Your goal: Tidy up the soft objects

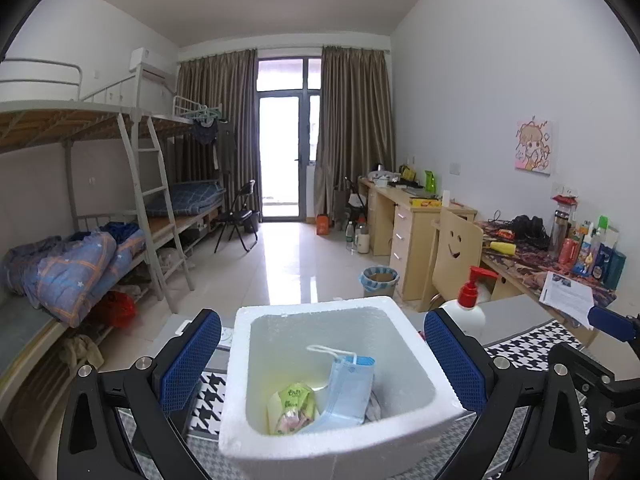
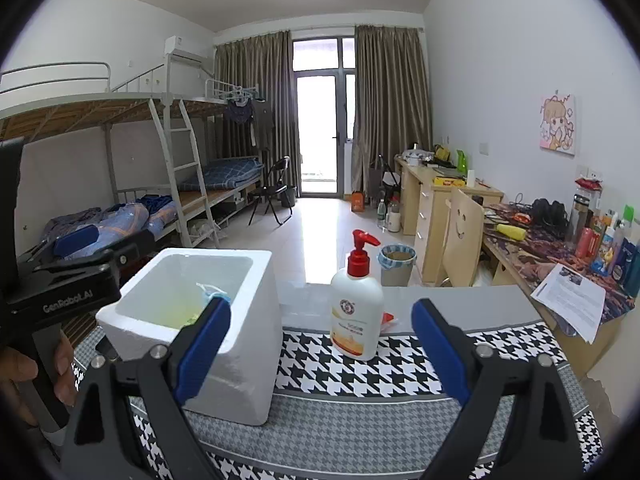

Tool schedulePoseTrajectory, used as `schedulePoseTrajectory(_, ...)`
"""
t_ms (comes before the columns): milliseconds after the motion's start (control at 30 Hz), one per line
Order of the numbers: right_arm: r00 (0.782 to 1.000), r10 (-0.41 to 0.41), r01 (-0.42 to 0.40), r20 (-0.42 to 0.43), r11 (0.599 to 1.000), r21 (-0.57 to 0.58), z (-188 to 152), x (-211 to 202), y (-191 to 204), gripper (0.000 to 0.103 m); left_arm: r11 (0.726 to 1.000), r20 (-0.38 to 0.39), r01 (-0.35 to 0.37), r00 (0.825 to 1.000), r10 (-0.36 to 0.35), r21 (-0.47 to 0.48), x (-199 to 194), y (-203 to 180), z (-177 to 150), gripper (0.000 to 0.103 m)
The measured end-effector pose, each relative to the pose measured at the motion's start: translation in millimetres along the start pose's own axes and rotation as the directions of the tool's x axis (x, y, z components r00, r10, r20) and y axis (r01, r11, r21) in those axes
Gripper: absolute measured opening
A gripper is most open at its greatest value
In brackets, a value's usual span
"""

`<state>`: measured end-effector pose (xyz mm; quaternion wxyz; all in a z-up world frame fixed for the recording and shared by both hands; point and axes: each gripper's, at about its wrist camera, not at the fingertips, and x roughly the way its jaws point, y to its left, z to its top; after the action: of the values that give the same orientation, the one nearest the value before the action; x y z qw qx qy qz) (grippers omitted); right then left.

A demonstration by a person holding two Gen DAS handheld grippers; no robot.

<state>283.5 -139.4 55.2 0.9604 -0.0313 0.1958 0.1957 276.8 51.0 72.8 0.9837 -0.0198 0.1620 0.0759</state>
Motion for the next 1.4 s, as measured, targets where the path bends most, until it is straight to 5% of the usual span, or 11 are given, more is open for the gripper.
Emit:
schedulePoseTrajectory(733, 0.991, 0.018, -0.015, 0.131, 1.000, -0.028, -29, -95, 16, 0.103, 1.000, 0.107, 0.009, 0.994, -0.010, 0.017, -119, -17, -27, 0.102)
schedulePoseTrajectory(1400, 0.977, 0.011, -0.003, 0.211, 0.999, -0.037, -96, -151, 28, 0.103, 1.000, 0.166, 0.029, 0.986, -0.031, 0.011, -179, -24, -95, 0.102)
